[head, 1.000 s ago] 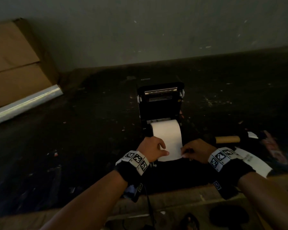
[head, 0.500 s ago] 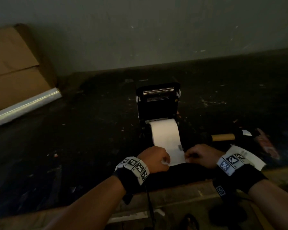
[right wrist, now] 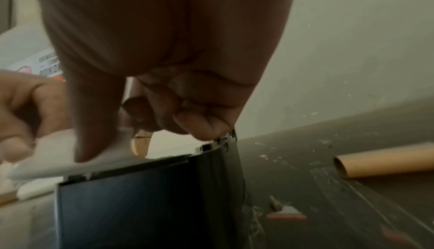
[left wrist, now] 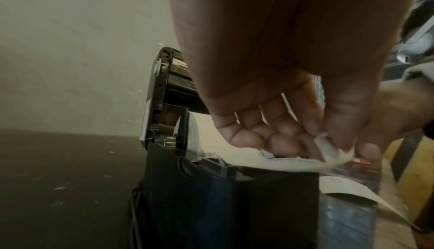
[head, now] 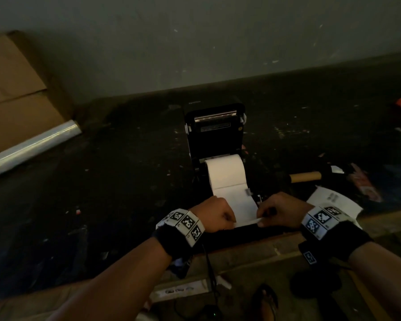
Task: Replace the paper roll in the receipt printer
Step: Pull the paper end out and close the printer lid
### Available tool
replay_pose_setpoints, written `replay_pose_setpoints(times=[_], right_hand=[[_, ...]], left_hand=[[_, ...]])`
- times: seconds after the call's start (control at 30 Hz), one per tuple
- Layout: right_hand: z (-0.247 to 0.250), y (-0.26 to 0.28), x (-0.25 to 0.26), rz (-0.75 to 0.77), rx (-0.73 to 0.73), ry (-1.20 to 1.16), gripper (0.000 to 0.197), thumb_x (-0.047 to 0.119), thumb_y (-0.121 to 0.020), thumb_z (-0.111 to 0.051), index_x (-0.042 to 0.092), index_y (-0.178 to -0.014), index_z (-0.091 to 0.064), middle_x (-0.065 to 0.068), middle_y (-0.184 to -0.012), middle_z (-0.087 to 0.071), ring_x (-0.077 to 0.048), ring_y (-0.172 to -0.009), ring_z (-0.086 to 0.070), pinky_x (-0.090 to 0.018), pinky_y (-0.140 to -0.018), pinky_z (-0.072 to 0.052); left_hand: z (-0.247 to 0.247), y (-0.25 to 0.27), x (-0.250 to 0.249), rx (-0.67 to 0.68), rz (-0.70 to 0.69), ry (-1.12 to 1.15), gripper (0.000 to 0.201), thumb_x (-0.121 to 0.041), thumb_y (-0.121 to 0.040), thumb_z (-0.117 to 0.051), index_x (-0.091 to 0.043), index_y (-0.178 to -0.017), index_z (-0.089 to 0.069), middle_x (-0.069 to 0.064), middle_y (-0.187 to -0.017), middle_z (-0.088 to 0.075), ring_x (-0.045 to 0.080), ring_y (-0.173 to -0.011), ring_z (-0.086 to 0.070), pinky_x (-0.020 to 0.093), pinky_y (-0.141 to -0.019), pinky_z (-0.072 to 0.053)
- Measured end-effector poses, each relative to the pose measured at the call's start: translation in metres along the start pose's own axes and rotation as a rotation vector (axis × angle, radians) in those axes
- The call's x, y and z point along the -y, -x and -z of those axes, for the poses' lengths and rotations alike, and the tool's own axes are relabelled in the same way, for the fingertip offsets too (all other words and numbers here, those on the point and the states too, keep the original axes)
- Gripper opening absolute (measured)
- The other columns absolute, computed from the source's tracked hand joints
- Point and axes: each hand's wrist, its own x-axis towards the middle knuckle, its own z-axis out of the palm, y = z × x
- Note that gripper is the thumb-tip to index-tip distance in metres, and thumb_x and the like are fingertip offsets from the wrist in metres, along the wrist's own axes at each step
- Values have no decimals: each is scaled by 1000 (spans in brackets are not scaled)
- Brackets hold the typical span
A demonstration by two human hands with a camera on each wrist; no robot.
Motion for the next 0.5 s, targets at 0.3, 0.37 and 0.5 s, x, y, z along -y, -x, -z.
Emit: replay_pose_setpoints(times=[0.3,0.37,0.5], right_hand=[[6,5,0,30,63,-58,20,33,-81,-65,19,-93,-74,2,-96,-74,-5,-85,-65,-17,-82,-48],[8,3,-2,6,107,-68,19,33,-81,-66,22,-93,-74,5,-95,-74,-5,-87,-66,-23,-86,-50],[12,-2,-5,-25,197,-126,16,34,-81,-65,26,-91,-74,13,-90,-71,-1,-85,-64,-28,-91,-50]], left_hand=[[11,-3,0,167,41,6,29,-14,-82,-66,-5,-109,-70,10,-114,-70,25,-101,-63,28,-90,-48],[14,-7,1,213,38,29,30,-14,-80,-68,-4,-109,-70,11,-114,-70,20,-93,-60,32,-93,-49],[20,-16,4,329,41,63,29,-20,-80,-70,-3,-104,-72,9,-101,-72,15,-86,-58,32,-88,-51]])
